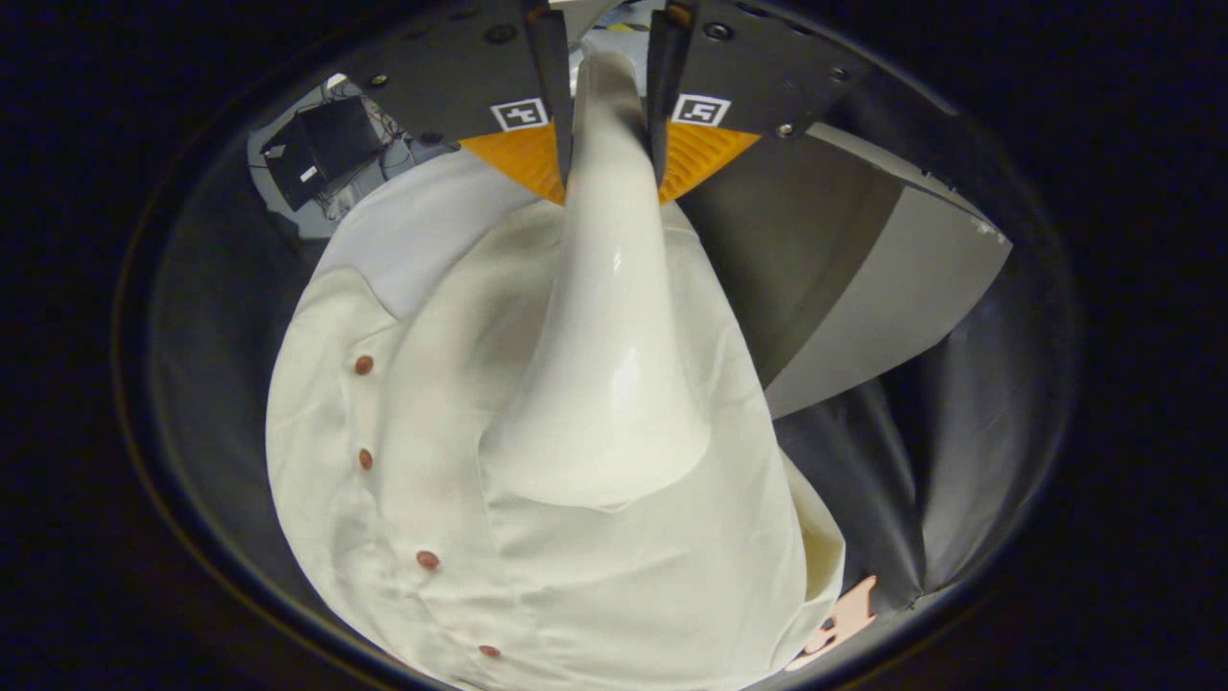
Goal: Iron the clothes twice with a garment steamer, once on the left side and once on the right side.
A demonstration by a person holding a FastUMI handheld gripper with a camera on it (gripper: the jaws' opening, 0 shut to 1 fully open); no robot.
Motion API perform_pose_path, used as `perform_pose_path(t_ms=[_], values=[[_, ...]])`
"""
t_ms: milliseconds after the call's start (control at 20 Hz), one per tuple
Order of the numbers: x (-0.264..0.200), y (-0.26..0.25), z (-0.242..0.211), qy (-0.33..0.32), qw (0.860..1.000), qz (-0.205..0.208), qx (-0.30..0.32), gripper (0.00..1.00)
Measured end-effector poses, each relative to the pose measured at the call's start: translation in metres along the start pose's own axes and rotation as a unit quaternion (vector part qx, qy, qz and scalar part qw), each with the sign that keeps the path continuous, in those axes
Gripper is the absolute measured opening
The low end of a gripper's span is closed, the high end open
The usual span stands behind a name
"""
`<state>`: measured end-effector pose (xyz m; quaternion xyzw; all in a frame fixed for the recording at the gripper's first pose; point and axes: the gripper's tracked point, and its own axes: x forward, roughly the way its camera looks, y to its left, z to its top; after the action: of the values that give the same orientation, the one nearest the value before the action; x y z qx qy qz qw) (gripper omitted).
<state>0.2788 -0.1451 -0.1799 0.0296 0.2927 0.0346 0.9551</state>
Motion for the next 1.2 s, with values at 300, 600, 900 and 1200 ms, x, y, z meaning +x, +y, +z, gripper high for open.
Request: perform_pose_path(t_ms=[300,600,900,1200], values=[[0.017,0.005,-0.041,0.030,0.999,-0.018,-0.023,0.33],[0.027,0.009,-0.075,0.047,0.997,-0.027,-0.060,0.33],[0.031,0.013,-0.084,0.049,0.997,-0.017,-0.050,0.33],[0.013,0.018,-0.072,0.046,0.998,-0.009,-0.041,0.33]])
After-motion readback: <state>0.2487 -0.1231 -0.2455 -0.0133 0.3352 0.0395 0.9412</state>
